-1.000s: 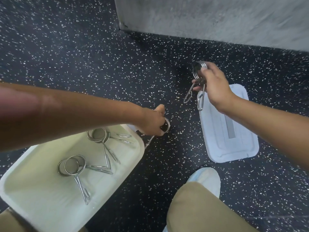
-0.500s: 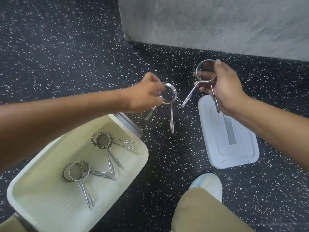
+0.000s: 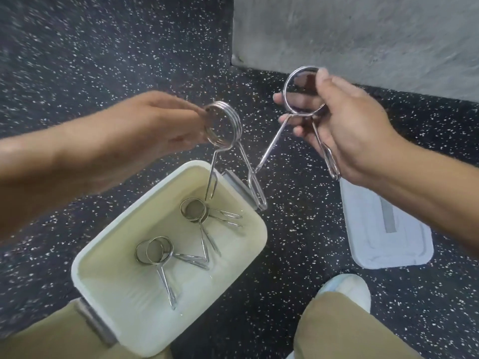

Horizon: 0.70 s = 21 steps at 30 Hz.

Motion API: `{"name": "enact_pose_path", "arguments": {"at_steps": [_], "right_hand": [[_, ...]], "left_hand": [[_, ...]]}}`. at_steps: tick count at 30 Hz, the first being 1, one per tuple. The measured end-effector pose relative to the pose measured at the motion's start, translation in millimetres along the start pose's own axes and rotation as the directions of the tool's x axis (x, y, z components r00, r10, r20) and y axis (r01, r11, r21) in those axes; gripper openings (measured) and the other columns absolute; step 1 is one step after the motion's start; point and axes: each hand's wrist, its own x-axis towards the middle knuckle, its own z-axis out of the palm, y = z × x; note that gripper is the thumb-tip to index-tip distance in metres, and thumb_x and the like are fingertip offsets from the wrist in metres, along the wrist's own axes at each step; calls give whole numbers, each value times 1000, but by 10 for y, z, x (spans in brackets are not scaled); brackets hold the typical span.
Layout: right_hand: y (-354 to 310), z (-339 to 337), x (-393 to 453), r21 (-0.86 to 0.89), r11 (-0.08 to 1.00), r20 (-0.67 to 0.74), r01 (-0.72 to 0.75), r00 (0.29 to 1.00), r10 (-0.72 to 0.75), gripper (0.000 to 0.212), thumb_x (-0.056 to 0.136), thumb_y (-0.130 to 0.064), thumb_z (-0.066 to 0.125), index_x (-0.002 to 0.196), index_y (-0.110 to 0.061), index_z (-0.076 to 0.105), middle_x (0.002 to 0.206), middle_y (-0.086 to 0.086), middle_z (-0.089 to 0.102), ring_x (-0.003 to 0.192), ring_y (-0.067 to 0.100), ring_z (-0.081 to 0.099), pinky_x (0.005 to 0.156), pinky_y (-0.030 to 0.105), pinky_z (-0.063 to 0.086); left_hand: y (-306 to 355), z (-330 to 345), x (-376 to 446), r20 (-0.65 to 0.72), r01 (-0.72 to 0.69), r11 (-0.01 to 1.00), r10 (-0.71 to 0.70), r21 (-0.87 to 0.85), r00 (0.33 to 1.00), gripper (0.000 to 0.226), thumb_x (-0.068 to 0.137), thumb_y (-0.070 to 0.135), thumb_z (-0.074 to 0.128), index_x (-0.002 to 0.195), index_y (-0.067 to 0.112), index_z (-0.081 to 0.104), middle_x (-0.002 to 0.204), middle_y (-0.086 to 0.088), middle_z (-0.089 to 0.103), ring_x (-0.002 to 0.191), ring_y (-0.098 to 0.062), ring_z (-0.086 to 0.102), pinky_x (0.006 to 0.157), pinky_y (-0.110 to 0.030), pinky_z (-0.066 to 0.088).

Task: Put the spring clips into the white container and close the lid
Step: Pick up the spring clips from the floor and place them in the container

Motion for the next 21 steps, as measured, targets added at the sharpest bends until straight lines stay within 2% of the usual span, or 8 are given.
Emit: {"name": "enact_pose_path", "arguments": {"at_steps": [2,6,10,12,14,15,18,21], "right_hand": [[2,196,-58,-40,999,55,-10,998,12,30,110,-31,36,110,-15,61,103,14,79,77,26,70,58,26,48],[128,505,-184,-199,980,201,-23,977,64,31,110,-30,36,117,-11,60,102,13,79,76,27,72,57,27,50],[424,729,-261,-445,894,318,56,943,99,29,109,-26,41,116,-6,61,108,15,75,78,29,72,61,30,55],[608,834,-294,-542,836,380,90,913,148,27,108,-24,44,112,-6,62,110,17,72,81,29,71,66,33,58],[793,924,-328,-604,792,422,95,880,217,27,107,-26,45,108,-5,62,109,21,70,88,33,71,73,43,60],[889,975,-342,-640,762,431,100,867,248,29,106,-29,45,105,-5,61,107,21,70,87,33,71,78,49,59],[1158,1119,-348,-735,668,413,118,859,303,29,104,-31,45,97,-6,59,98,18,69,85,29,68,84,55,53],[1410,1183,-289,-808,581,363,103,863,352,25,103,-29,43,92,-11,55,95,17,66,89,37,61,84,54,50]], "left_hand": [[-191,-81,-131,-5,64,993,-65,-99,998,49,70,16,60,117,14,72,117,5,79,114,-9,72,113,-33,41],[-640,-118,-354,12,216,960,-217,-179,976,52,66,14,63,116,14,74,114,0,81,112,-11,74,110,-35,45],[-1068,-29,-532,14,363,917,-366,-165,930,59,48,30,72,106,19,77,113,3,79,109,-12,74,109,-36,46],[-1235,27,-586,15,388,911,-390,-137,921,46,47,38,69,85,13,71,109,5,73,107,-14,69,112,-42,41],[-1372,88,-587,-9,378,915,-383,-140,924,40,50,38,65,83,16,66,99,1,57,100,-13,55,111,-50,39],[-1435,123,-579,-38,371,918,-380,-140,924,38,52,37,64,83,14,68,97,-1,53,97,-13,51,108,-46,40],[-1526,243,-551,-74,350,937,-349,-6,934,23,76,26,62,69,4,66,82,0,50,90,-19,45,75,-25,37],[-1557,334,-510,-93,375,921,-366,102,926,28,84,27,54,59,14,53,75,-1,47,80,-21,39,61,-29,28]]}}
